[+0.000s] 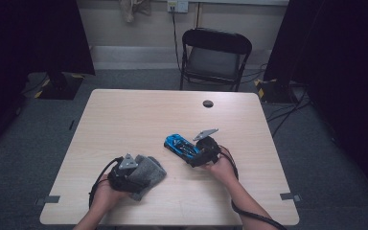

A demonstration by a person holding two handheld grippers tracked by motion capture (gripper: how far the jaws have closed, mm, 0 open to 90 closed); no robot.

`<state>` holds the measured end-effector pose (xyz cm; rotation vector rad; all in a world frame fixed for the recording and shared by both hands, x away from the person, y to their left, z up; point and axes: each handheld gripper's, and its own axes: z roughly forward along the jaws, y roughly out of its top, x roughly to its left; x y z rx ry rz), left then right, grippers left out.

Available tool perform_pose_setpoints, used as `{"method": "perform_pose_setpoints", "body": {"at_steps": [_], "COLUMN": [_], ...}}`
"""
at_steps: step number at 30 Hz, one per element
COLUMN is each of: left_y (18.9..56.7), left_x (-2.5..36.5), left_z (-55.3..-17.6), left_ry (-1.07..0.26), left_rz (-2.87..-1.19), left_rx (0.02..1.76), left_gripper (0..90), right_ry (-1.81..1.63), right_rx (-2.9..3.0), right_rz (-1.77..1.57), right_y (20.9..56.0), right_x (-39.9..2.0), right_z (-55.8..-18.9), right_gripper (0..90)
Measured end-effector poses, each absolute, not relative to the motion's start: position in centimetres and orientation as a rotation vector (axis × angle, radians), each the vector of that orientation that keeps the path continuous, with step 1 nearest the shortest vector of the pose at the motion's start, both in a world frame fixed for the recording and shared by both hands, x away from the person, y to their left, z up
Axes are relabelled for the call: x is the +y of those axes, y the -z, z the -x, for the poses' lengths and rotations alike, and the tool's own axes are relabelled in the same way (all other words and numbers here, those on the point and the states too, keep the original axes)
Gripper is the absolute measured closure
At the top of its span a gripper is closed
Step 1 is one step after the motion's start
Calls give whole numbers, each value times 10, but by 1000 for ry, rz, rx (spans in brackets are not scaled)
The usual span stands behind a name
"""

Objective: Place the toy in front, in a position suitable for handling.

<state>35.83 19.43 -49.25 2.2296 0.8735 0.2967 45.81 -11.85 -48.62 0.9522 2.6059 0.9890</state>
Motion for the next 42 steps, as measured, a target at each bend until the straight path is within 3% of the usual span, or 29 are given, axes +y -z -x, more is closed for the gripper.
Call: {"method": "perform_pose_setpoints", "body": {"at_steps": [16,23,31,37,42], "left_y": [493,489,474,469,481], "left_x": [194,192,194,189,177], "left_z": [-358,-358,-358,-361,-360], "left_ry": [-300,-303,-308,-307,-308], "left_rz": [-2226,-2237,-2174,-2153,-2259], "left_rx": [874,904,975,990,1042], "left_gripper": [174,161,161,246,273], "right_ry": [-1028,-1109,-1114,-1114,-1114], "right_rx": [2565,2508,2502,2500,2499], "right_rz": [-888,-880,-880,-880,-882], "right_y": [499,503,503,503,503], "right_x": [-122,-128,-128,-128,-128], "right_z": [-449,-445,-443,-443,-443], "right_gripper": [119,233,240,241,241]}}
